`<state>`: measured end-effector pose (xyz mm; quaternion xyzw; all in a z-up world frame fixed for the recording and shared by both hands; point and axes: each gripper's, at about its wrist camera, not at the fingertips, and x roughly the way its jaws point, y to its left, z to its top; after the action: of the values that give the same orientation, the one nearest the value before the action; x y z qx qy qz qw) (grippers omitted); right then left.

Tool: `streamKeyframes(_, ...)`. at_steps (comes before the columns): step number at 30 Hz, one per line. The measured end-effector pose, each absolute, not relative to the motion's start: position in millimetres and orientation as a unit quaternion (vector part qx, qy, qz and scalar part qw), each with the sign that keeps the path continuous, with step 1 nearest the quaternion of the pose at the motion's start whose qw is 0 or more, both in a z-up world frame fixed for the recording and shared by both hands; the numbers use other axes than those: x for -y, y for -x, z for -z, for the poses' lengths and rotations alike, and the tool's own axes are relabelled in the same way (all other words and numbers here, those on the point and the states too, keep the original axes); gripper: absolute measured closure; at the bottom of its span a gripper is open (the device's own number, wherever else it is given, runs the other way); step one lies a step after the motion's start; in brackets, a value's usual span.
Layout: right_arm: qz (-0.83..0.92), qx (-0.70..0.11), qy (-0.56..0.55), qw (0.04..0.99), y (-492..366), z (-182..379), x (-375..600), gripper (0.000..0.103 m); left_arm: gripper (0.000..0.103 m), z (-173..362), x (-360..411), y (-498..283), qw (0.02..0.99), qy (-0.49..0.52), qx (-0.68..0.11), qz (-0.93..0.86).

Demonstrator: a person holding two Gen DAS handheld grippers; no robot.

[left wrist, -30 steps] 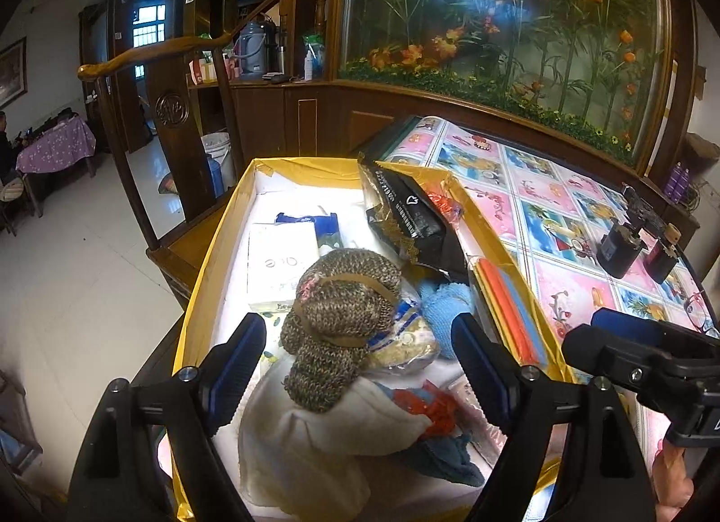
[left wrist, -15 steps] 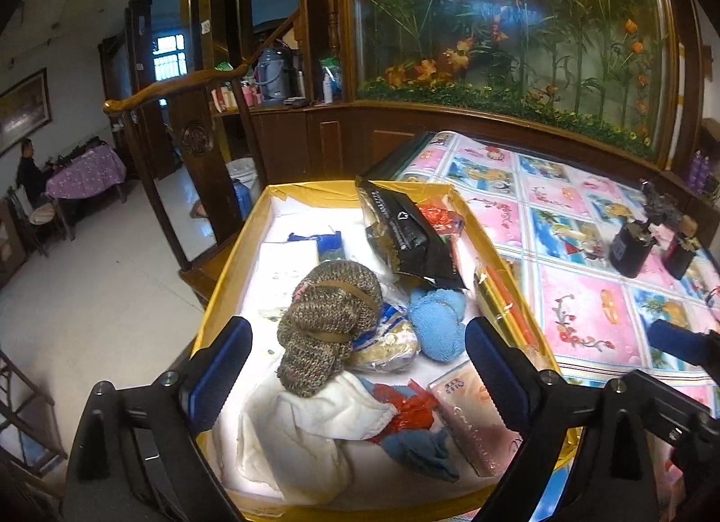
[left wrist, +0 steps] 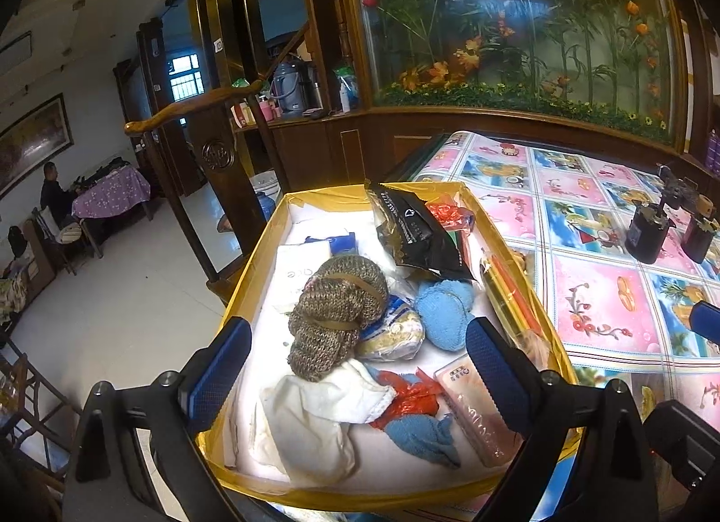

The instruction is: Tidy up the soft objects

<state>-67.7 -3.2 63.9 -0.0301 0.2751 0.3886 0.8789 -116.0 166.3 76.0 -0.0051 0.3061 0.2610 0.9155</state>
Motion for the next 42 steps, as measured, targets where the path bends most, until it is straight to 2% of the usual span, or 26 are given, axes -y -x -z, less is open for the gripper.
streamKeyframes(21,-0.384,-0.312,0.000,0.869,59.1,-53.2,12.2,0.004,0.006,-68.8,-166.9,124.8,0.913,0.002,-0.305,-0.271)
streamKeyframes(42,-0.389,-0.304,0.023,0.869,65.7,-51.8,5.0,0.004,0.006,-66.7,-171.3,127.6,0.911,-0.005,-0.298,-0.286)
